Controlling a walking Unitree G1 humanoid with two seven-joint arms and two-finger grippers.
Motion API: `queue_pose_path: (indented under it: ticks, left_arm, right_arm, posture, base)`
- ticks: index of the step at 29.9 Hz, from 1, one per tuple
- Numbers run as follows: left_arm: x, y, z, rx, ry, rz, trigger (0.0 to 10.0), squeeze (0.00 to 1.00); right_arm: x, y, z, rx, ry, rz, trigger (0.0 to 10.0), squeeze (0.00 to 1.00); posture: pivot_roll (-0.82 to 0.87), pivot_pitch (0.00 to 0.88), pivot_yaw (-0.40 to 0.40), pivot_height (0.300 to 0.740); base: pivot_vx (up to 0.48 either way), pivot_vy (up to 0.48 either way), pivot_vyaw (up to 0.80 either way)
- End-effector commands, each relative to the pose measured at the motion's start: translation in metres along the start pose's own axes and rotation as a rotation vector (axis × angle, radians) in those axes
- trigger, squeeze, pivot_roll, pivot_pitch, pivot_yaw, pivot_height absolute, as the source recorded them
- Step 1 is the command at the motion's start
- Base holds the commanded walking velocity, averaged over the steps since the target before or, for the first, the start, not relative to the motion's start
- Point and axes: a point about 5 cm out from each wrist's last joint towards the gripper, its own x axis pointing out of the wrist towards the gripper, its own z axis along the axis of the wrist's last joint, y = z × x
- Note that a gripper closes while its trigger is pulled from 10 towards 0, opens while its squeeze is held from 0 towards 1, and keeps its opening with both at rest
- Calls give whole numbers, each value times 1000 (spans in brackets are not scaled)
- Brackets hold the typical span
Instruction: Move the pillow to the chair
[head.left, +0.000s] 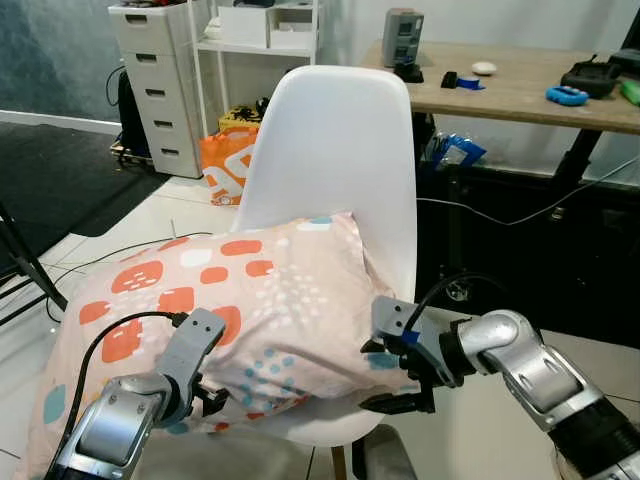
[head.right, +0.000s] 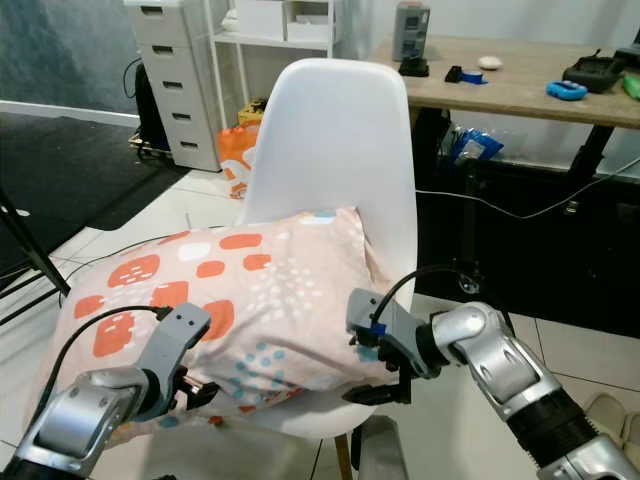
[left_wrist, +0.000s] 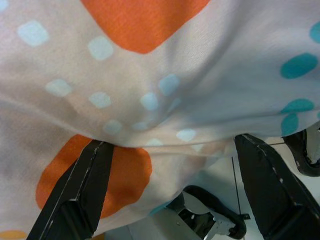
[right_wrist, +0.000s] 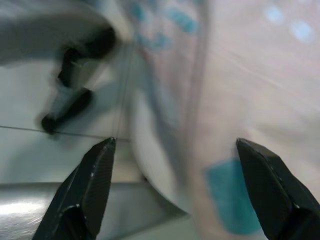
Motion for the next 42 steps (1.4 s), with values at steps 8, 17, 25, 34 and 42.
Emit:
queue_pose_path:
  ticks: [8, 17, 25, 34, 42]
  left_arm:
    - [-4, 2, -1, -19, 12, 11, 10000, 0]
    - [-7, 3, 0, -28, 2, 21, 10000, 0]
    - [-11, 4, 3, -28, -3, 33, 10000, 0]
    - [-19, 7, 6, -37, -15, 30, 10000, 0]
    - [-42, 33, -4, -19, 26, 99, 10000, 0]
  right_arm:
    - [-2, -33, -22, -89, 276, -320, 10000, 0]
    - [10, -38, -29, -150, 239, -391, 0, 0]
    - [14, -40, -23, -232, 185, -403, 0, 0]
    - [13, -20, -41, -241, 301, -158, 0, 0]
    - [-21, 6, -29, -160, 284, 128, 0, 0]
  posture:
    - [-174, 54, -24, 326]
    - [-162, 66, -30, 326]
    - [-163, 72, -30, 326]
    - [-162, 66, -36, 326]
    - [-166, 62, -42, 326]
  base:
    - [0, 0, 0]
    - [0, 0, 0]
    - [0, 0, 0]
    - [0, 0, 0]
    - [0, 0, 0]
